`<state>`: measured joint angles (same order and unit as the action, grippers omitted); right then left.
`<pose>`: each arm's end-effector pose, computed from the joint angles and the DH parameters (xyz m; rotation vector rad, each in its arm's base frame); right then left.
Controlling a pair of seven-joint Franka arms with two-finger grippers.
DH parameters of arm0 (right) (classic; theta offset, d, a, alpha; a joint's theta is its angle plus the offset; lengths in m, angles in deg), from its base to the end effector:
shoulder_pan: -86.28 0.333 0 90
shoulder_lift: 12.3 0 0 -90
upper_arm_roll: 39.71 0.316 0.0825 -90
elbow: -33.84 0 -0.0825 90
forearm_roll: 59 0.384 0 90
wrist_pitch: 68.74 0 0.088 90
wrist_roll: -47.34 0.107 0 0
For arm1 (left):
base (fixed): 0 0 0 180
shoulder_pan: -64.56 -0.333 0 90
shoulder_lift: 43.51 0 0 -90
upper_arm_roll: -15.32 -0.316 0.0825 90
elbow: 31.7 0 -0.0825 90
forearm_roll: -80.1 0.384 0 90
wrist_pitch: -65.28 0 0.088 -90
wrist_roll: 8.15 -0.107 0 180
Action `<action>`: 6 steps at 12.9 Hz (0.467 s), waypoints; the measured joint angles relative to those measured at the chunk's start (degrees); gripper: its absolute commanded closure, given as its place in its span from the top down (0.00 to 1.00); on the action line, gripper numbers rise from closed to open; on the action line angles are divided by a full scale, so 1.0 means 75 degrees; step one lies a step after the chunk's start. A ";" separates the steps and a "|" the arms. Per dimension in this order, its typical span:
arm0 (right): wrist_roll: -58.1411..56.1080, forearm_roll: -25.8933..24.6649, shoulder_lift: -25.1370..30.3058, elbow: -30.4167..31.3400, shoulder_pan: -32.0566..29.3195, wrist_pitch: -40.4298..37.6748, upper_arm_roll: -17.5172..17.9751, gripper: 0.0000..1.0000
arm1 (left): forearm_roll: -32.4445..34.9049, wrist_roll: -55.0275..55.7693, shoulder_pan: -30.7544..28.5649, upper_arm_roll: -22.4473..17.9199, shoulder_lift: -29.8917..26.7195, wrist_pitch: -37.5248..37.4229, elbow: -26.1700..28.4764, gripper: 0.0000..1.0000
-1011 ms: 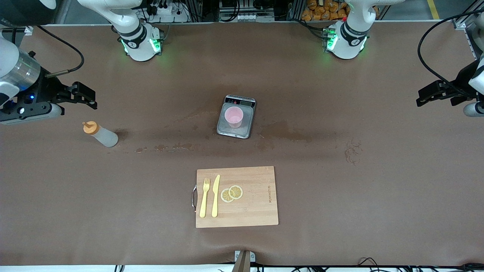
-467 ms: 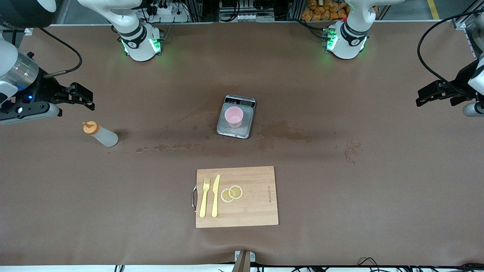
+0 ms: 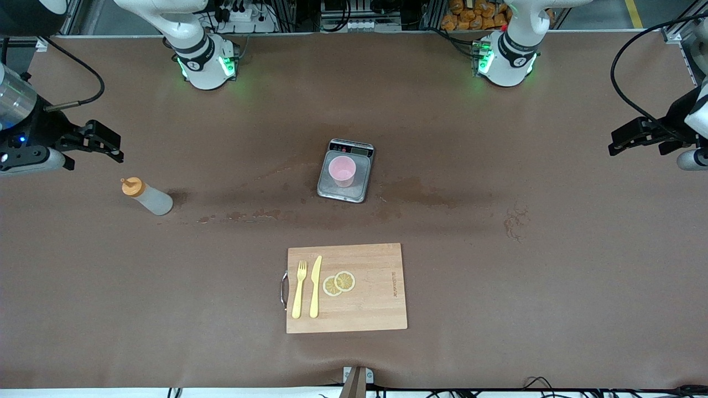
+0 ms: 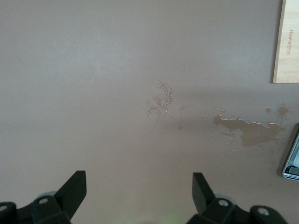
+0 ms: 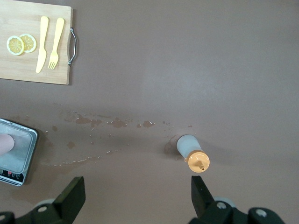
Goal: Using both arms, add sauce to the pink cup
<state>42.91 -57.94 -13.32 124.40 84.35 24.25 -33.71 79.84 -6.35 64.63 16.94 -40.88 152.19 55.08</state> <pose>0.5633 0.0414 0.6146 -3.1126 -0.2301 -0.0387 0.5630 -0.0167 0.6206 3.1363 0.0028 -0.0687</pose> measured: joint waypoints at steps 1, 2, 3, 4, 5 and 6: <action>-0.0004 -0.0002 0.0000 0.0000 0.0000 -0.0002 0.0003 1.00 | 0.0000 0.0000 0.0000 0.0000 0.0000 0.0000 -0.0010 1.00; -0.0010 -0.0018 0.0000 0.0000 0.0005 -0.0002 0.0014 1.00 | 0.0000 0.0000 0.0000 0.0000 0.0000 0.0000 -0.0015 1.00; -0.0012 -0.0050 0.0000 0.0000 0.0011 -0.0003 0.0027 1.00 | 0.0000 0.0000 0.0000 0.0000 0.0000 0.0000 -0.0018 1.00; -0.0014 -0.0077 0.0000 0.0000 0.0014 -0.0003 0.0038 1.00 | 0.0000 0.0000 0.0000 0.0000 0.0000 0.0000 -0.0021 1.00; -0.0018 -0.0101 0.0000 0.0000 0.0015 -0.0005 0.0045 1.00 | 0.0000 0.0000 -0.0001 -0.0001 0.0000 0.0000 -0.0025 1.00; -0.0021 -0.0114 0.0000 0.0000 0.0015 -0.0005 0.0048 1.00 | 0.0000 0.0000 -0.0005 -0.0002 0.0000 0.0000 -0.0033 1.00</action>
<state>42.76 -58.79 -13.31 124.40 84.46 24.22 -33.35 79.84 -6.35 64.59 16.93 -40.88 152.19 54.83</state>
